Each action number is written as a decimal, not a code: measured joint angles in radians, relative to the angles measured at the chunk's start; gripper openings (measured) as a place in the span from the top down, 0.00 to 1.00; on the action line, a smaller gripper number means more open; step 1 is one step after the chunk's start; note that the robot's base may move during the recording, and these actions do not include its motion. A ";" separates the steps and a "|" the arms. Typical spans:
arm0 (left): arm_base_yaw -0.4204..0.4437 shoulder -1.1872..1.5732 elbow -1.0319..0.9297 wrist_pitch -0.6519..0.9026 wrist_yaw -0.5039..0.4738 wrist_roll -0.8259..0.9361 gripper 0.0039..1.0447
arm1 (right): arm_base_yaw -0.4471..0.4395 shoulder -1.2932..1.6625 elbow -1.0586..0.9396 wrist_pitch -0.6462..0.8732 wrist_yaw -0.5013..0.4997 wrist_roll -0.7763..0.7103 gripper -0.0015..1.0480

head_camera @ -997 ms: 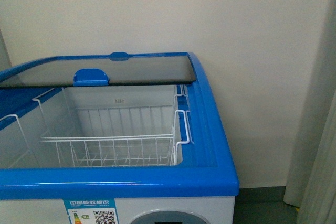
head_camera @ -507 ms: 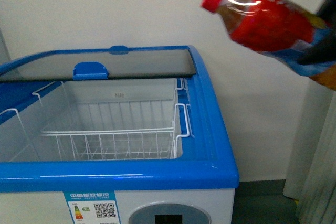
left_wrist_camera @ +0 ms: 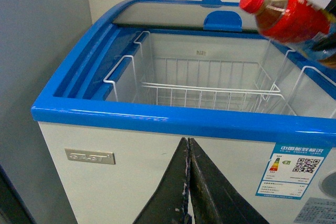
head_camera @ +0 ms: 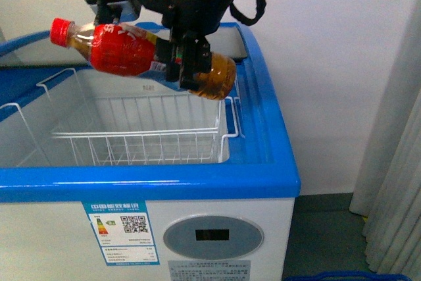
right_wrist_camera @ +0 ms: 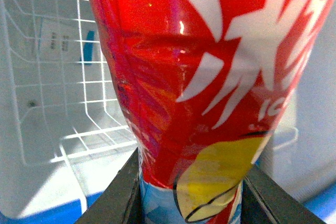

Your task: Put drink in fridge

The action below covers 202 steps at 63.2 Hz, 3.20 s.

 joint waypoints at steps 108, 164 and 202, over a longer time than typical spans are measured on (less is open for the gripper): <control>0.000 0.000 0.000 0.000 0.000 0.001 0.98 | 0.029 0.127 -0.027 0.204 -0.020 0.203 0.07; 0.000 0.000 0.000 0.000 0.000 0.001 0.98 | -0.042 -1.709 -1.373 0.359 0.509 1.208 0.23; 0.000 0.000 0.000 0.000 0.000 0.001 0.98 | -0.499 -2.007 -1.870 0.606 0.029 1.114 0.97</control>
